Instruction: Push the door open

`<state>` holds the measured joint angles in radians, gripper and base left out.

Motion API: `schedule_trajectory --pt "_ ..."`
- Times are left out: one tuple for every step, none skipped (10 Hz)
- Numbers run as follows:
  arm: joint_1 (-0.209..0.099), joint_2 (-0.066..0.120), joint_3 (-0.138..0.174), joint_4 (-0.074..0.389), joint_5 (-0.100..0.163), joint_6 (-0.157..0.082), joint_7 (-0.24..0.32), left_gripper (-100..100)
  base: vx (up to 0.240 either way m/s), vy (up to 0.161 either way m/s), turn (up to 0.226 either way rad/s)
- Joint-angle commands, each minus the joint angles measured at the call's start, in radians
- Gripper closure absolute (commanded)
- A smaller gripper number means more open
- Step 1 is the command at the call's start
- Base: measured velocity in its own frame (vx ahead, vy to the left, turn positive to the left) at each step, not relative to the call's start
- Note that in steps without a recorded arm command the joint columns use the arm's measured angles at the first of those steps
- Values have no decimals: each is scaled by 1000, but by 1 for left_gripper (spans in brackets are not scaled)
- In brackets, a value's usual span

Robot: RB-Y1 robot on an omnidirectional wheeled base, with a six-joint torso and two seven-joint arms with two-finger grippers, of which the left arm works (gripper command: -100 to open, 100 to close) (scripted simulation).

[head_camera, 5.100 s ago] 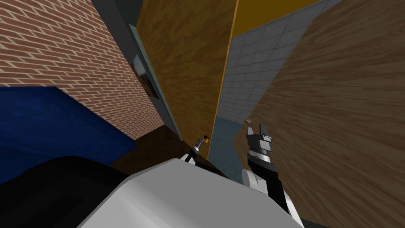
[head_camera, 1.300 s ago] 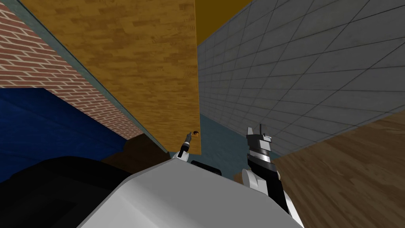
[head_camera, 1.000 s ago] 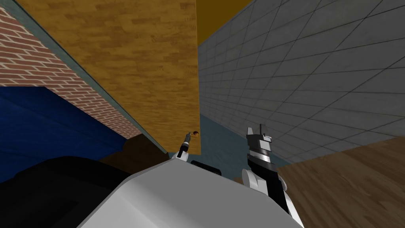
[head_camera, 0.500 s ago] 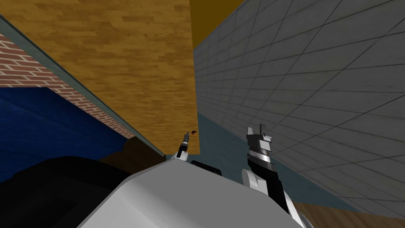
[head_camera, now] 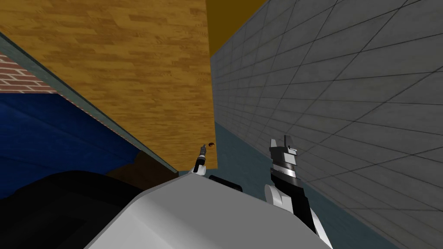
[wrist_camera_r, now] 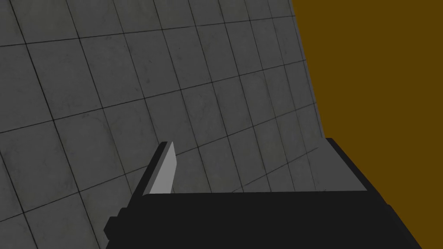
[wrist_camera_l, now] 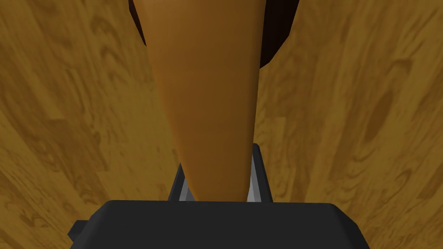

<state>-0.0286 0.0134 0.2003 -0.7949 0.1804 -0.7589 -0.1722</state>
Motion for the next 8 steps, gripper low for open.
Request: schedule_trajectory --pt "-4 -14 14 -8 6 -3 -9 100 169 -53 84" --pt "-5 -24 20 -8 9 -4 -13 100 159 -55 78" --pt "-5 -38 29 -9 13 -4 -18 100 148 -89 87" --pt "-5 -50 35 -9 16 -5 -22 100 152 -88 80" --pt "13 -36 41 -26 17 5 -22 100 62 -17 65" --pt "17 -6 62 -31 30 5 -29 100 127 -44 43" --pt "17 -2 66 -32 32 4 -30 100 186 -45 53" --pt "18 7 77 -33 40 3 -34 100 189 -35 29"
